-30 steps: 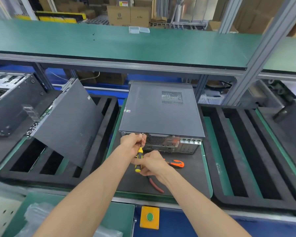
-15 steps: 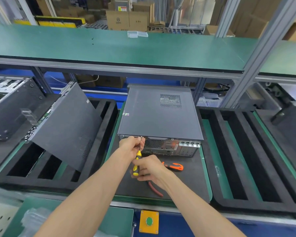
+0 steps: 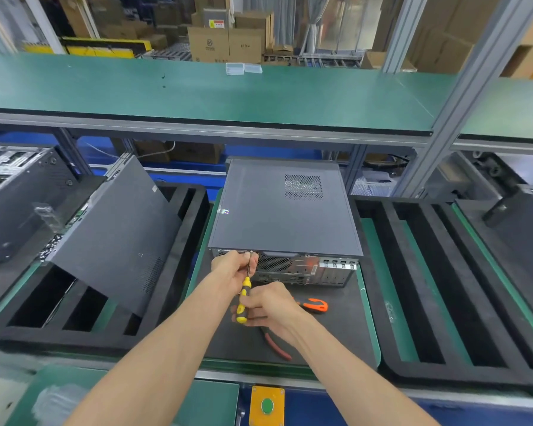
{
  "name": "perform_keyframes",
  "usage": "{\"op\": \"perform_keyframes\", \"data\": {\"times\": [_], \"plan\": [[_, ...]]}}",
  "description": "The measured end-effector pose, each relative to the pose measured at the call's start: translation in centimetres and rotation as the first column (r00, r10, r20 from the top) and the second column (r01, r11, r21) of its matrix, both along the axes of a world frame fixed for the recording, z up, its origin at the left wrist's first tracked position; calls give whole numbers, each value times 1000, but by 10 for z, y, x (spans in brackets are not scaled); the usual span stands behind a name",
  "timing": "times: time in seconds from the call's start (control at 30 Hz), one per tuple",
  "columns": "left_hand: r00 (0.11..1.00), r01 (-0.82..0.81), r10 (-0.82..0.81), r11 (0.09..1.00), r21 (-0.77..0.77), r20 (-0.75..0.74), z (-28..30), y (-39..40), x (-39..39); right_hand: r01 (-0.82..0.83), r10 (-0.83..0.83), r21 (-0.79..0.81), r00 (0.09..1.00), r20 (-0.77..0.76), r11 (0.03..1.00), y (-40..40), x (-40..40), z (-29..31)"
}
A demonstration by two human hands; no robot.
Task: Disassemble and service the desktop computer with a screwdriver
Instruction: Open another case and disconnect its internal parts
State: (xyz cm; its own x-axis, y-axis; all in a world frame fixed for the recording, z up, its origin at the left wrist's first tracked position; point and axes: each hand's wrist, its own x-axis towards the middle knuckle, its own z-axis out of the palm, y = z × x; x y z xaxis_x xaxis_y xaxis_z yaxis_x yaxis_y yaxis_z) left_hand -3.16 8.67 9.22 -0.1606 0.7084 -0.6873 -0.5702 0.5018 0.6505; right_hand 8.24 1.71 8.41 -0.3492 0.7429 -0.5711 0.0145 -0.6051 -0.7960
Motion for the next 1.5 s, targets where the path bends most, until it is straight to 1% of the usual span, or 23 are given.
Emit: {"op": "perform_keyframes", "data": {"times": [0.1, 0.13, 0.17, 0.27, 0.3, 0.33, 0.43, 0.47, 0.5, 0.53, 0.63, 0.67, 0.7, 0.8, 0.87, 0.9, 1.0, 1.03, 1.07, 1.1, 1.27, 1.37, 1.5], "plan": [[1000, 1, -1, 1000, 4, 12, 1, -1, 0, -14, 2, 70, 987, 160, 997, 0, -2, 2], [1000, 2, -2, 1000, 0, 16, 1, -1, 0, -24, 9, 76, 981, 192, 997, -1, -1, 2], [1000, 5, -4, 1000, -2, 19, 1, -1, 0, -35, 22, 69, 983, 182, 997, -1, -1, 0], [1000, 10, -10, 1000, 1, 21, 1, -1, -1, -20, 19, -52, 1000, -19, 998, -1, 1, -3], [1000, 11, -11, 1000, 2, 20, 1, -1, -1, -9, 5, -71, 998, -57, 997, -1, 1, -4], [1000, 9, -9, 1000, 3, 21, 1, -2, 0, 1, -3, -56, 999, -45, 998, 0, 0, -4], [1000, 2, -2, 1000, 5, 27, 1, -2, -1, -14, 8, 51, 992, 124, 999, -1, -3, -1], [1000, -3, 3, 1000, 5, 30, 1, -1, -1, -21, 11, 64, 987, 159, 998, -2, -3, 0], [999, -7, 6, 1000, 4, 32, 1, -2, -1, -25, 14, 62, 986, 164, 998, -3, -3, 0], [999, -8, 8, 1000, 4, 31, 1, -1, 0, -27, 21, 44, 991, 131, 999, -3, -2, -1], [1000, -12, 12, 1000, 8, 27, 1, -2, 0, 19, -24, -78, 998, -61, 997, -3, -2, -2], [1000, -14, 14, 1000, 9, 28, 1, -2, 0, 33, -39, -81, 996, -75, 996, -2, -2, -3], [999, -17, 17, 1000, 10, 28, 1, -2, 0, 42, -45, -60, 998, -53, 997, -2, -3, -2], [999, -28, 28, 1000, 8, 29, 1, -2, -1, 36, -41, 44, 994, 98, 998, -3, -4, 1], [999, -39, 39, 999, 12, 34, 0, -1, -2, 31, -41, 65, 987, 153, 997, -5, -3, 2], [998, -42, 42, 999, 14, 39, 0, -1, -1, 27, -33, 46, 991, 127, 999, -6, -2, 2], [999, -44, 43, 999, 20, 28, -2, -1, -1, 20, -26, -77, 996, -85, 997, -7, -1, 1], [999, -43, 43, 999, 23, 23, -3, -1, -1, 15, -25, -83, 993, -118, 996, -7, 0, 1], [999, -43, 42, 999, 27, 19, -4, 0, -1, 19, -27, -64, 992, -119, 998, -6, 0, 1], [999, -43, 43, 999, 31, 18, -5, 0, -2, 36, -39, -37, 995, -96, 999, -6, -1, 2], [999, -26, 25, 999, 43, 44, -5, -1, -5, 107, -114, 55, 981, 156, 993, -7, -2, 1], [998, -37, 36, 999, 31, 47, -7, 0, -5, 108, -118, 66, 976, 182, 992, -8, 1, -1], [998, -36, 34, 999, 40, 44, -10, -1, -3, 52, -70, 84, 972, 224, 995, -3, 4, 5]]}}
